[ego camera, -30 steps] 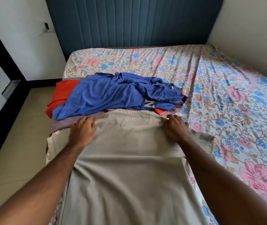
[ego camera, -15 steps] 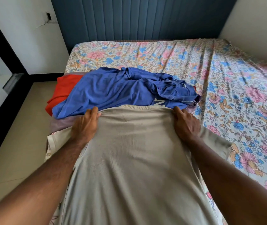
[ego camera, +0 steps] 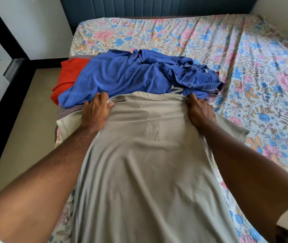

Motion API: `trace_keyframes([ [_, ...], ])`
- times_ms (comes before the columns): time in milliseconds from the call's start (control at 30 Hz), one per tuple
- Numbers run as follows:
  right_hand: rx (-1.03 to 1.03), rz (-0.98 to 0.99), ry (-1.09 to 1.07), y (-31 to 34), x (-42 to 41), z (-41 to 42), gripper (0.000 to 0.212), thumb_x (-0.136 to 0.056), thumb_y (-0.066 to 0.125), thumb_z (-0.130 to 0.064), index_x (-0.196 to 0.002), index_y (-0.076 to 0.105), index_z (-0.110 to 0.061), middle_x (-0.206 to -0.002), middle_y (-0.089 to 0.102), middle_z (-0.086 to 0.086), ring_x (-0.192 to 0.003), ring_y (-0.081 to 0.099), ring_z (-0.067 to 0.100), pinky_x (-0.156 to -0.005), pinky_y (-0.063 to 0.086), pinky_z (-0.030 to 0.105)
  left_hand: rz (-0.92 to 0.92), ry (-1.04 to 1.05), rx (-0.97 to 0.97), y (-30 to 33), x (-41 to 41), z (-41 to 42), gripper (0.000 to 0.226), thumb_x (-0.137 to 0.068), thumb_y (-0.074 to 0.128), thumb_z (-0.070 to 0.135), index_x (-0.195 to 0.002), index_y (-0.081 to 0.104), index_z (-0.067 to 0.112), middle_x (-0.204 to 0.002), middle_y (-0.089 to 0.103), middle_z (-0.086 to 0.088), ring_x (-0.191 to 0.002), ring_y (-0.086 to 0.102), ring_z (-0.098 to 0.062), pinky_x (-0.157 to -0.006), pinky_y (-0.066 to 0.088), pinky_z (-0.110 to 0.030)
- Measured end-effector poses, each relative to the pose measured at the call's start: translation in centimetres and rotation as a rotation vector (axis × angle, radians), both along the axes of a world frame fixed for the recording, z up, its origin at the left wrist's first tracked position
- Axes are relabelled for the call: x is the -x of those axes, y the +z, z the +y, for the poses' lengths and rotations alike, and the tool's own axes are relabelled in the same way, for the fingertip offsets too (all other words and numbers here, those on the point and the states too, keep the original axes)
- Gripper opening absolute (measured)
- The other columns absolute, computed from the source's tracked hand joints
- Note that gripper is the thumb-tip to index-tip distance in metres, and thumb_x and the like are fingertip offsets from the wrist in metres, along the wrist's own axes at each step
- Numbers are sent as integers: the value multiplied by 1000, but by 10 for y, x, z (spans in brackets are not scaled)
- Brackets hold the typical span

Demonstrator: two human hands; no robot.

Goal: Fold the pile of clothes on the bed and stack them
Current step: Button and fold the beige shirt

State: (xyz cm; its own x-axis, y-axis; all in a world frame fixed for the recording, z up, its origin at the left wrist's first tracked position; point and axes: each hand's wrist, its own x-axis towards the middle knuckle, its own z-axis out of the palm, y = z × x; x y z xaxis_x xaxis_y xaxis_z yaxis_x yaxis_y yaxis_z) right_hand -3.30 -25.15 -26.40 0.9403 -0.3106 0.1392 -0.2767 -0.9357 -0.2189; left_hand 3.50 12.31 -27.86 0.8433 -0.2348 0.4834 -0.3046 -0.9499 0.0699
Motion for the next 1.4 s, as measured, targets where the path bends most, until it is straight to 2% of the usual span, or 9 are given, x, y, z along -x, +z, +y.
trace_keyframes([
  [200,-34,-27,-17,18,75,10,53,-95,58,-28,-144,38,-36,-150,46,9,-134,48,34,-115,17,64,-8,166,5,18,115,11,41,-93,63,30,-125,50,9,-119,54,-19,-104,54,-39,-87,40,-56],
  [300,-57,-240,-364,14,148,-2,47,-97,54,-40,-140,42,-27,-152,40,9,-139,39,35,-111,24,62,90,345,60,25,175,23,39,-91,63,34,-117,51,7,-115,52,-23,-106,51,-42,-83,41,-59],
  [400,-214,-100,-726,10,203,-19,72,-94,48,-61,-142,38,-9,-152,35,21,-143,29,45,-108,30,64,311,554,238,29,224,36,51,-94,55,49,-117,48,4,-117,53,-29,-107,54,-48,-87,42,-60],
  [533,-103,68,-536,11,224,-4,63,-99,41,-60,-128,53,-4,-138,49,20,-126,48,38,-105,38,58,507,642,307,34,270,48,61,-97,46,57,-123,49,2,-121,57,-27,-109,57,-48,-88,47,-55],
  [633,-180,-80,-433,17,217,12,29,-105,43,-34,-114,55,-9,-89,61,9,-75,57,25,-72,51,39,560,627,318,40,289,53,65,-97,43,60,-129,49,4,-123,58,-25,-110,57,-47,-88,48,-52],
  [700,-318,-173,-448,26,213,12,21,-109,38,-22,-114,50,-6,-71,56,4,-56,49,19,-51,37,29,605,601,288,46,299,53,66,-97,39,64,-131,51,8,-126,58,-23,-112,58,-45,-90,47,-49],
  [1000,-399,-151,-426,34,223,-27,27,-104,46,-18,-128,40,-6,-112,69,21,-85,66,35,-66,52,42,661,533,334,42,322,59,39,-104,42,36,-129,50,7,-130,57,-27,-118,54,-47,-96,44,-50],
  [1233,-142,-20,-201,19,329,73,50,-105,36,-44,-109,64,-2,-104,67,20,-92,62,36,-74,44,40,715,560,334,51,361,47,78,-83,62,71,-135,50,14,-133,58,-19,-120,55,-43,-93,48,-47],
  [1400,-224,172,-101,35,400,93,51,-93,57,-61,-103,61,-11,-92,62,7,-77,55,25,-66,44,34,934,424,403,65,375,58,115,-66,92,45,-155,26,17,-149,48,-14,-134,48,-36,-107,43,-41],
])
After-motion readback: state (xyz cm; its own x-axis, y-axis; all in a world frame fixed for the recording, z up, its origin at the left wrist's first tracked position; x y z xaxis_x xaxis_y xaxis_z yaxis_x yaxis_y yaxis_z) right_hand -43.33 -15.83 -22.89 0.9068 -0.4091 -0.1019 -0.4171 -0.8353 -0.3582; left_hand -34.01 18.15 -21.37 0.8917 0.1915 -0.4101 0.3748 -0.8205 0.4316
